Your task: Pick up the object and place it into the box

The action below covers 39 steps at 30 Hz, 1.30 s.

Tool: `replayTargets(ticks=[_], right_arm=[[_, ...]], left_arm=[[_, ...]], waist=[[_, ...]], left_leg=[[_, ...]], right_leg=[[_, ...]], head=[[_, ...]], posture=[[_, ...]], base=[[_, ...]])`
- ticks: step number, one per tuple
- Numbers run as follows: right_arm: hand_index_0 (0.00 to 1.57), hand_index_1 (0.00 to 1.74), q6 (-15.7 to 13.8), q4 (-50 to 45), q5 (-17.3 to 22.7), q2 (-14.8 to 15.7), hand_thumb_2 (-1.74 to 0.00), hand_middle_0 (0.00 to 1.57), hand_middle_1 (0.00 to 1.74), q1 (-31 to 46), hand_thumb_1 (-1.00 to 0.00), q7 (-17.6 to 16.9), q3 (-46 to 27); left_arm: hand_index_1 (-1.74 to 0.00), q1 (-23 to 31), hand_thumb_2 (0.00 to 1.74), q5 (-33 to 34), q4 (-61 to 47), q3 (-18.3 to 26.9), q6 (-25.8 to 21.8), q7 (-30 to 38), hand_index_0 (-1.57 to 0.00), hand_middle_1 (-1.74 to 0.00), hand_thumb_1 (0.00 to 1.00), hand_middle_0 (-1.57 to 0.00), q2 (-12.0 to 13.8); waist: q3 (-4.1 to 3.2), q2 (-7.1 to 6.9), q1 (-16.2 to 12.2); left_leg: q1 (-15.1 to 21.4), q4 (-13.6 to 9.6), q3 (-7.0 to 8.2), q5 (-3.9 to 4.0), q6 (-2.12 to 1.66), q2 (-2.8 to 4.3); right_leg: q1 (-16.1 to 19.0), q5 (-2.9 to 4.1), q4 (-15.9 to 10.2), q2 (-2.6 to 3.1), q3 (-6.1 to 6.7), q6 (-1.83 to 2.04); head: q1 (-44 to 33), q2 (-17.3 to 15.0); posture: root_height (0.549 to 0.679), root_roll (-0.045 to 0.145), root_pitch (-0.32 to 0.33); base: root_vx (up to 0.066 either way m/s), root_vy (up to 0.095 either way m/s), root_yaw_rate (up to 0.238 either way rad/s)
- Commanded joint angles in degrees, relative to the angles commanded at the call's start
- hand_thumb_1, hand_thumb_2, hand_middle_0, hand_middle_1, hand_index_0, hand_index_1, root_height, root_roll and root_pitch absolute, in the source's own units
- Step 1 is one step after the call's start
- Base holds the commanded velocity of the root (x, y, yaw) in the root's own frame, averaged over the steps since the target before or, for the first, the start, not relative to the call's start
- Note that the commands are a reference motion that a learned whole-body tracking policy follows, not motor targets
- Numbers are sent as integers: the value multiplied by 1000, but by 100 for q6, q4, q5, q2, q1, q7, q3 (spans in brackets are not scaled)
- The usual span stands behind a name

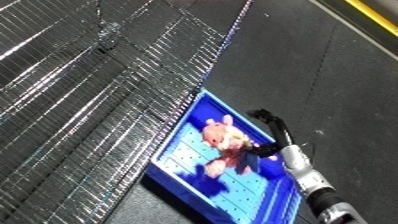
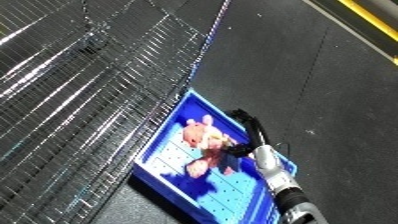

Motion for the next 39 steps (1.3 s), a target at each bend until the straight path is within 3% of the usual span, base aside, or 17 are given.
replayTargets(ticks=[9, 15, 30, 39], right_arm=[[0, 0, -28, -159, 25, 122, 0, 0, 0, -12, 0, -71, 13], [0, 0, -140, -259, 401, 282, 0, 0, 0, -87, 0, 35, 53], [0, 0, -396, -2495, 379, 776, 0, 0, 0, -1, 0, 31, 125], [0, 0, -521, -3541, 526, 1023, 0, 0, 0, -157, 0, 104, 269]], left_arm=[[-1740, 44, 1740, 6, -32, 27, -8, -11, -1570, -1740, 1000, -1570, -18], [-1740, 64, 1740, 9, -40, 64, 3, -17, -1570, -1740, 1000, -1570, -16], [-1740, 129, 1740, 67, 54, 219, 73, 27, -1570, -1740, 1000, -1570, -15], [-1740, 158, 1740, 112, 132, 190, 113, 44, -1570, -1740, 1000, -1570, -31]], waist=[[-46, -24, 32], [-56, -62, 75], [12, -279, 148], [8, -511, 332]], left_leg=[[-10, -25, -2, 20, -5, 16], [-21, -21, -8, 35, -5, 29], [-44, 51, -51, 56, 19, 60], [-88, 128, -113, 53, 15, 102]], right_leg=[[-3, 2, -14, 11, -23, 9], [3, 13, -36, 24, -41, 8], [25, 8, 52, 60, -100, 10], [92, -5, 73, 105, -178, 9]], head=[[-54, -15], [-245, -28], [-1218, 122], [-1844, 197]], posture=[[661, 88, -31], [661, 87, -31], [660, 79, -44], [659, 70, -52]], base=[[1, -5, 17], [-5, -5, 17], [-6, -4, 39], [-5, -21, 91]])
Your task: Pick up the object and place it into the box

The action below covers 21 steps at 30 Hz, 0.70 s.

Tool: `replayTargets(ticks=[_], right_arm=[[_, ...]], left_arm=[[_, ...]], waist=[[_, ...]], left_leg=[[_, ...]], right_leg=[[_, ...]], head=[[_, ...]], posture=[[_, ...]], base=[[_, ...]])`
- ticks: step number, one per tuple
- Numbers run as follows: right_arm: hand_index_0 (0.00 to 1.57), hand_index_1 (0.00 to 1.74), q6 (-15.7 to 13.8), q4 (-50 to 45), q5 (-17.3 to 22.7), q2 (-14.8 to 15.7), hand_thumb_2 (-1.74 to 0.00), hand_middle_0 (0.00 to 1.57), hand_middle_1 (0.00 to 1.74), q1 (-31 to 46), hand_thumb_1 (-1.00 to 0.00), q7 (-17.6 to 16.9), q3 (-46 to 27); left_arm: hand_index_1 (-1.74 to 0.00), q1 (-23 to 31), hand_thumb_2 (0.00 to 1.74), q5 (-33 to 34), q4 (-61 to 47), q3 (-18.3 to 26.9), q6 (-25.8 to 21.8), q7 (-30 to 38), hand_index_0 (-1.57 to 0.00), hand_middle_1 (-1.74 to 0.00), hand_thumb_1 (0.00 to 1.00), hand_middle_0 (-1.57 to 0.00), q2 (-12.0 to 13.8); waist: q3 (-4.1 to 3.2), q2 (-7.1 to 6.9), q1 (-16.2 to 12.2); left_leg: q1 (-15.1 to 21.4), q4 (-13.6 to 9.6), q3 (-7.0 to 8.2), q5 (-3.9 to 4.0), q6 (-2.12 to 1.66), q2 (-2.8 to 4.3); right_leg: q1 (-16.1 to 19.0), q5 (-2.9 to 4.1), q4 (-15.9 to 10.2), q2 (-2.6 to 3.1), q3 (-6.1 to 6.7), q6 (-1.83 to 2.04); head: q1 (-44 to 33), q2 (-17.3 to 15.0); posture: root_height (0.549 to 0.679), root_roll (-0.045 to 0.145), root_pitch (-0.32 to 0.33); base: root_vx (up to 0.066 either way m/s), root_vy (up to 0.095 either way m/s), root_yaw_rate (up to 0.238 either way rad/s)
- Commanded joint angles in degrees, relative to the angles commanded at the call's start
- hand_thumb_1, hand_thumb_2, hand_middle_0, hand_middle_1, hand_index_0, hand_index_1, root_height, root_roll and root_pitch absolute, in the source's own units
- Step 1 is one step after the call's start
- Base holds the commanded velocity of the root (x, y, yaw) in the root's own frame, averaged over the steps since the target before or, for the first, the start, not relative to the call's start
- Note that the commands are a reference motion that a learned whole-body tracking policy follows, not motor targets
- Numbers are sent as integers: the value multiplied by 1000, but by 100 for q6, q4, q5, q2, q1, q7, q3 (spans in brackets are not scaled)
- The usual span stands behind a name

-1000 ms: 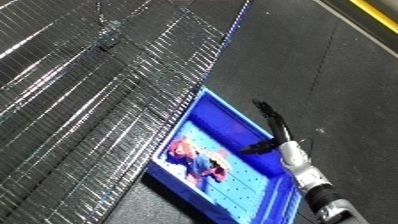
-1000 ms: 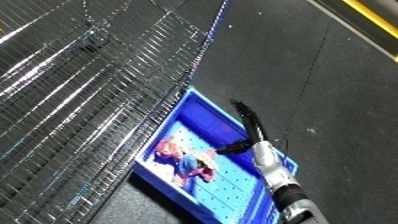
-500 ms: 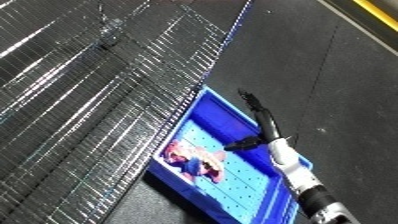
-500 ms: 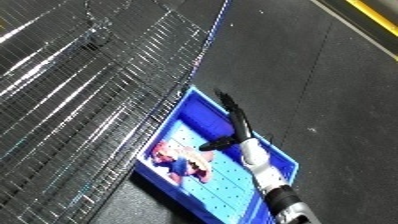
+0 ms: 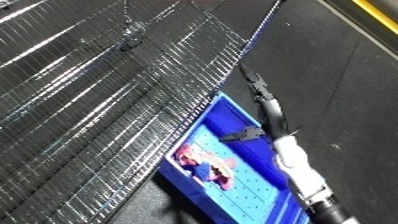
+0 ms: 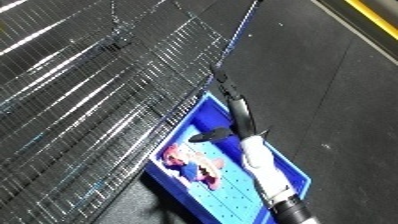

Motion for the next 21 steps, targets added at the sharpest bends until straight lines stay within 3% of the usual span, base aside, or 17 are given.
replayTargets(ticks=[9, 21], right_arm=[[0, 0, 38, -486, 46, 65, 0, 0, 0, -239, 0, 237, 522], [0, 0, 168, -472, 103, 227, 0, 0, 0, -591, 0, 539, 1543]], left_arm=[[-1740, -61, 1740, -77, 73, -142, 36, 29, -1570, -1740, 1000, -1570, -65], [-1740, -42, 1740, -218, 81, -262, 54, 160, -1570, -1740, 1000, -1570, -266]], waist=[[-34, -171, 210], [-17, -309, 513]], left_leg=[[-45, 30, -100, 17, -4, 1], [-107, 25, -251, 80, -10, -39]], right_leg=[[51, -62, 39, 13, -81, -5], [88, -179, 121, -7, -217, -19]], head=[[-822, 23], [-2442, 115]], posture=[[658, 64, -57], [656, 58, -60]], base=[[-4, -5, 120], [-11, 1, 118]])
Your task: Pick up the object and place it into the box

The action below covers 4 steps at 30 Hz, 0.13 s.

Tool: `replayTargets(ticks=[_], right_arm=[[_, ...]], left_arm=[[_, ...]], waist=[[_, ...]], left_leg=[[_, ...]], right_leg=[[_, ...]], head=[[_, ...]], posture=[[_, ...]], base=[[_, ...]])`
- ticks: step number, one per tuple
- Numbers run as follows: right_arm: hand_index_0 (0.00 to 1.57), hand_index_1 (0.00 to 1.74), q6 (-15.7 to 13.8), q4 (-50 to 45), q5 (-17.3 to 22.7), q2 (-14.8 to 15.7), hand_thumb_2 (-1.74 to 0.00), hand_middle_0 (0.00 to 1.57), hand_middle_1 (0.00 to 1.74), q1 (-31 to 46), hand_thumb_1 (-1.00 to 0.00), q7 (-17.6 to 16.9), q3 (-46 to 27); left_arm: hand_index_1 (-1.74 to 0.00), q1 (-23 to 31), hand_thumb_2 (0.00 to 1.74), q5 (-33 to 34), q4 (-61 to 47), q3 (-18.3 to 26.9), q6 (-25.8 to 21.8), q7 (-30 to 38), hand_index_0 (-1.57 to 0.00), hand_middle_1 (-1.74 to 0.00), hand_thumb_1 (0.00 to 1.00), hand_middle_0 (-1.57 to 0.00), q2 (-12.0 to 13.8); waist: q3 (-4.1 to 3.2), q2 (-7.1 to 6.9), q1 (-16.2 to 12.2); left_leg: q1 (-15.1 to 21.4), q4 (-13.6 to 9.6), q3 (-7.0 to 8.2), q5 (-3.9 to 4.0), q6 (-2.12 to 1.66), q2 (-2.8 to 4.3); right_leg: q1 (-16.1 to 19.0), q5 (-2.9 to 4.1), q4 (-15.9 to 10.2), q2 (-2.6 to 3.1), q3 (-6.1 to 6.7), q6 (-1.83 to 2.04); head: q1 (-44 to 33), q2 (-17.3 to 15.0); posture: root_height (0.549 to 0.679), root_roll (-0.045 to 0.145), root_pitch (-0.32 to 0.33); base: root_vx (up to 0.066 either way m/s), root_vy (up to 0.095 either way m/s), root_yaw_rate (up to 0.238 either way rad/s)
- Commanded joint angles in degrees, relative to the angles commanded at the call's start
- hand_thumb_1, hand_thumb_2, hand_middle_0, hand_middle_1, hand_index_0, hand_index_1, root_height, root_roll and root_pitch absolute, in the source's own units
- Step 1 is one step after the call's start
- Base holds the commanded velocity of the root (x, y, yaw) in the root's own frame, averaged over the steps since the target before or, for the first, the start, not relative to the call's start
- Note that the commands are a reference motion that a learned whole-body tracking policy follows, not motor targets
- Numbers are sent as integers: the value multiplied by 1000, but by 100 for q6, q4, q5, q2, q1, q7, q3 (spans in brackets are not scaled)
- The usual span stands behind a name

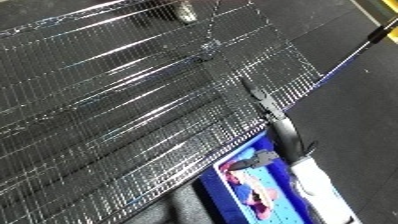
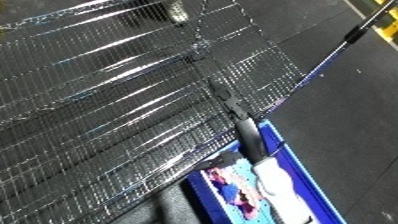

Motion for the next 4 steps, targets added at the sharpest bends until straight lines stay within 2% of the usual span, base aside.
replayTargets(ticks=[4], right_arm=[[0, 0, 44, 21, 10, 68, 0, 0, 0, -135, 0, 58, 330]], left_arm=[[-1740, -23, 1740, -38, -19, -30, -12, 80, -1570, -1740, 1000, -1570, -73]], waist=[[-9, -45, 104]], left_leg=[[-22, -4, -45, 9, 6, -24]], right_leg=[[12, -27, 17, -14, -38, -8]], head=[[-638, 1]], posture=[[655, 56, -58]], base=[[-6, 4, 106]])
